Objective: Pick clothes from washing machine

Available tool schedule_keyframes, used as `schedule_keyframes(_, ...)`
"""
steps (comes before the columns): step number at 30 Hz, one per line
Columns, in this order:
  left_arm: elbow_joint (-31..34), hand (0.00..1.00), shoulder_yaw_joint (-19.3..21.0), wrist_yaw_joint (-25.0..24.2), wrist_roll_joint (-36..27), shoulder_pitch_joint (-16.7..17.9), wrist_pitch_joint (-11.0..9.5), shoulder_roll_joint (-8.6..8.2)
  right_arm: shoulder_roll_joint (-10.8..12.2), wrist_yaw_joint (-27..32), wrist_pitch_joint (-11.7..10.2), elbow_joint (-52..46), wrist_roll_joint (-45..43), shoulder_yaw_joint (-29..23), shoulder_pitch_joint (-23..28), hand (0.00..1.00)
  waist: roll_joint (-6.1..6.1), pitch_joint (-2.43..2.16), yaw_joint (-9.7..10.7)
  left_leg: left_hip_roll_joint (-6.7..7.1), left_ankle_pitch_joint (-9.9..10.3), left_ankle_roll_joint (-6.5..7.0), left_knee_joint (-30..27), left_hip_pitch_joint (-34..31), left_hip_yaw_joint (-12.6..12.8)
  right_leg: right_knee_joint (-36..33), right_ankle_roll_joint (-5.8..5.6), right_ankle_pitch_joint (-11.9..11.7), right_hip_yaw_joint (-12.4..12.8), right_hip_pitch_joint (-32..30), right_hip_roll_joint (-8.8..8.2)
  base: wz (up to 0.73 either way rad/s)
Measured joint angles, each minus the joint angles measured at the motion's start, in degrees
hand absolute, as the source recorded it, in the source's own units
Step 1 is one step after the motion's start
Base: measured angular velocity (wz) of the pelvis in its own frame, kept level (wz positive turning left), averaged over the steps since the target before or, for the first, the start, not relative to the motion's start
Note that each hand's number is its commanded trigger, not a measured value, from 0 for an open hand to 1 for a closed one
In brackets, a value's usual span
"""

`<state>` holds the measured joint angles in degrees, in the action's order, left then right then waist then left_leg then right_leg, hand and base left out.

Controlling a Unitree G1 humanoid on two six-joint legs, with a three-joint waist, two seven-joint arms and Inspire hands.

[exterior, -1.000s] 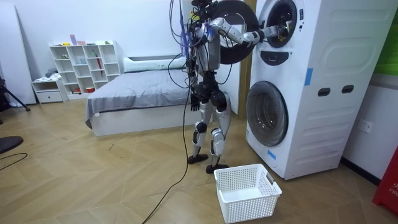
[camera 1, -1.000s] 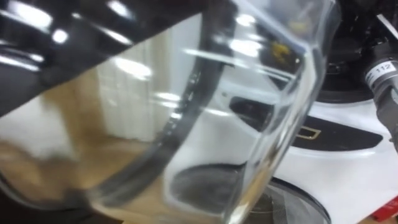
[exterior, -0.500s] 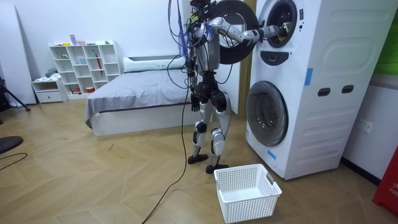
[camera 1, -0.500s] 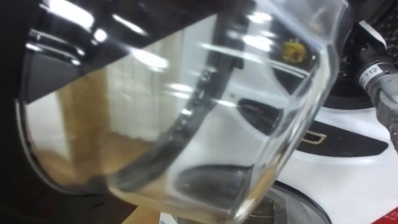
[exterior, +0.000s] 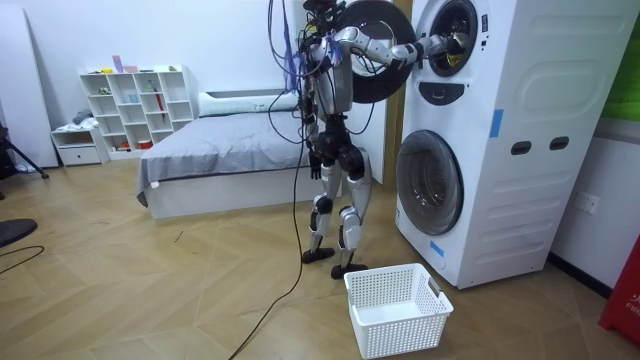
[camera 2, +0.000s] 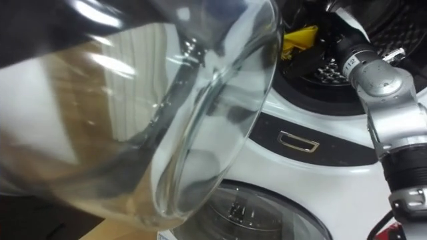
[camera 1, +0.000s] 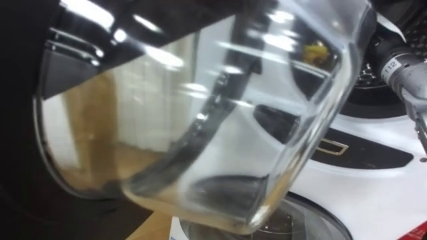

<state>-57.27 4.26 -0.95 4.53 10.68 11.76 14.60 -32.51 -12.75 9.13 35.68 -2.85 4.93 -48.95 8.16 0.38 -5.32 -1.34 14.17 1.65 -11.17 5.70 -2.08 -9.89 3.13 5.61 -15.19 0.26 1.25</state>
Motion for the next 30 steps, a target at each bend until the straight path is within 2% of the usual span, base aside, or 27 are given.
schedule_keyframes(4,0.01,0.0,0.01,-0.15,-0.25,-0.33,0.71,0.01,0.0,-1.2,0.27,4.0,0.29,0.03,-1.15,0.0,-0.07,0.04,-0.13,0.02,0.05,-0.09,-0.22,0.17,-0.85,0.14,0.06,-0.04,-0.8,0.61,-0.06,0.1)
schedule_keyframes(6,-0.06,0.0,0.04,-0.68,-0.25,-0.48,0.75,0.17,0.0,-1.29,0.29,6.31,0.28,-0.14,-1.39,0.0,-0.12,0.07,-1.07,0.21,0.09,-0.23,-0.16,0.66,-1.25,0.2,0.06,-0.03,-1.17,1.18,-0.04,0.06)
schedule_keyframes(11,-2.45,0.0,0.08,-1.18,0.07,-0.64,0.81,0.61,0.0,-2.49,0.53,7.95,0.07,-0.81,-1.38,0.0,-0.13,0.09,-1.76,0.29,-0.11,-0.57,-0.21,1.0,-1.67,0.27,0.21,0.02,-1.79,1.74,-0.12,0.06)
schedule_keyframes(12,-3.27,0.0,0.09,-1.47,0.08,-0.65,0.98,0.73,0.01,-2.9,0.6,8.26,0.07,-1.2,-1.38,0.48,-0.09,0.08,-1.94,0.27,-0.16,-0.66,-0.23,0.99,-1.65,0.27,0.32,0.06,-1.88,1.73,-0.14,0.0)
schedule_keyframes(13,-3.54,0.0,0.1,-1.75,0.08,-0.61,1.1,0.75,0.0,-3.11,0.71,8.3,0.07,-1.31,-1.38,0.8,-0.07,0.07,-2.0,0.27,-0.2,-0.73,-0.23,0.97,-1.63,0.27,0.37,0.08,-1.96,1.73,-0.16,0.03)
schedule_keyframes(14,-3.78,0.0,0.12,-2.25,0.08,-0.57,1.46,0.78,0.01,-3.48,0.74,8.49,0.07,-1.61,-1.37,1.0,-0.05,0.06,-2.2,0.24,-0.26,-0.82,-0.23,0.96,-1.72,0.27,0.47,0.14,-2.08,1.75,-0.2,0.06)
schedule_keyframes(23,-4.56,0.0,0.09,-3.19,-0.02,-1.43,1.41,1.36,-0.05,-5.81,0.2,11.95,0.1,-2.43,-1.12,1.0,0.24,0.07,-2.35,-0.05,-0.37,-1.58,-0.53,1.34,-3.28,0.32,1.06,0.87,-2.39,2.75,0.06,0.09)
schedule_keyframes(27,-4.65,0.0,-0.03,-3.22,-0.23,-1.44,1.42,2.09,-1.79,-3.75,0.29,13.56,-4.43,-2.41,-0.19,1.0,0.22,0.08,-3.04,-0.13,-0.35,-1.7,-0.52,1.27,-3.65,0.32,1.24,1.01,-2.69,2.77,0.17,0.04)
schedule_keyframes(30,-4.67,0.0,-0.16,-3.04,-0.5,-1.61,1.39,2.5,-2.09,-3.33,-0.4,13.55,-4.66,-2.4,0.19,1.0,0.19,0.09,-3.02,-0.27,-0.34,-1.72,-0.49,1.25,-3.68,0.5,1.35,1.22,-2.92,2.78,0.28,0.0)
